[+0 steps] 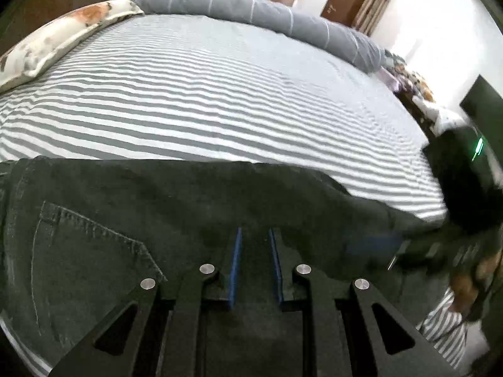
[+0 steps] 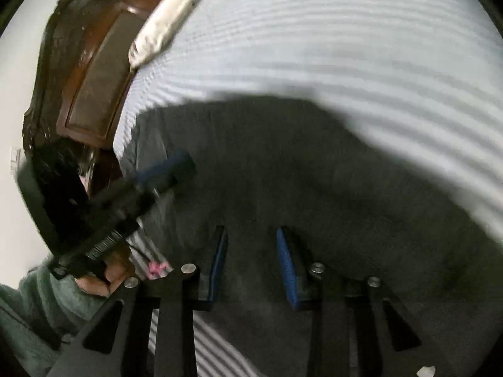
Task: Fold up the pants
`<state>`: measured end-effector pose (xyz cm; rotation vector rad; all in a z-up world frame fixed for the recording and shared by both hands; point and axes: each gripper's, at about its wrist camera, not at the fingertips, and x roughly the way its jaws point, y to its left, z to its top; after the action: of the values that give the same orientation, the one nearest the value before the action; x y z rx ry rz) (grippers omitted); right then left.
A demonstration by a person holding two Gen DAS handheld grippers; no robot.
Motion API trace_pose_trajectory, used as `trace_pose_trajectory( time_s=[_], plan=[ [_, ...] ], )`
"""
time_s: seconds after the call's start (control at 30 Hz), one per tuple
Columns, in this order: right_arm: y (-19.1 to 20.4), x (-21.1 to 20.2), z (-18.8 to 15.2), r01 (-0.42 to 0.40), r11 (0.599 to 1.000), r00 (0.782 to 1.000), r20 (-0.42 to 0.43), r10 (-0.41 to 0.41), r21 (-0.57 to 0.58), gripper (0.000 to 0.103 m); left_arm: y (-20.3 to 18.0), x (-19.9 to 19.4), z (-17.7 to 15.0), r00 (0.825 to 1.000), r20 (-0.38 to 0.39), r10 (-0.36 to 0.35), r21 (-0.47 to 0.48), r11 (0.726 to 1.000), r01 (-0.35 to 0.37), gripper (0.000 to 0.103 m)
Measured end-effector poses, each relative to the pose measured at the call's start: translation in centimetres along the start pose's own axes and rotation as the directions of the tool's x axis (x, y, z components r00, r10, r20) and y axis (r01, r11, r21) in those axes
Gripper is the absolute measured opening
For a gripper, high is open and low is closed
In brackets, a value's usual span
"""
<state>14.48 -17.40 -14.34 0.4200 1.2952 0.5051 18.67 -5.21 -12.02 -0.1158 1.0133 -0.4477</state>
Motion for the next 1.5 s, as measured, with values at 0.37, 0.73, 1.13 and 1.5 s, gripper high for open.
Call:
trace_pose_trajectory(
  time_s=[0.37,0.73,1.13,1.5],
  plan=[
    [-4.6,-0.9,7.7,-0.05,0.994,0.999,-0.003,0.05,0.1,0.036,-0.6,2.2,-1.6,0.994,-0.099,0.045,0.057,0.998,-0.039,0.019],
    [1.7,-1.9,3.0,-0.066,0.988,0.997,0.036,0.072,-0.136,0.005,2.5,-1.5,-0.8,0.999,0.0,-0.05,-0.119,0.992,0.05,0.02],
    [1.2,2.2,-3.5,0.027,0.997,1.0,0.014,-0.026,-0.078,0.004,2.0,-2.7,0.7,0.997,0.025,-0.067,-0.124,0.99,0.069,0.02],
    [-2.5,-5.4,3.8,0.034,0.999,0.983,0.182,-0.038,0.023,0.046,0.3,1.7,-0.7,0.99,-0.142,0.006,-0.003,1.0,-0.007,0.02]
  ],
)
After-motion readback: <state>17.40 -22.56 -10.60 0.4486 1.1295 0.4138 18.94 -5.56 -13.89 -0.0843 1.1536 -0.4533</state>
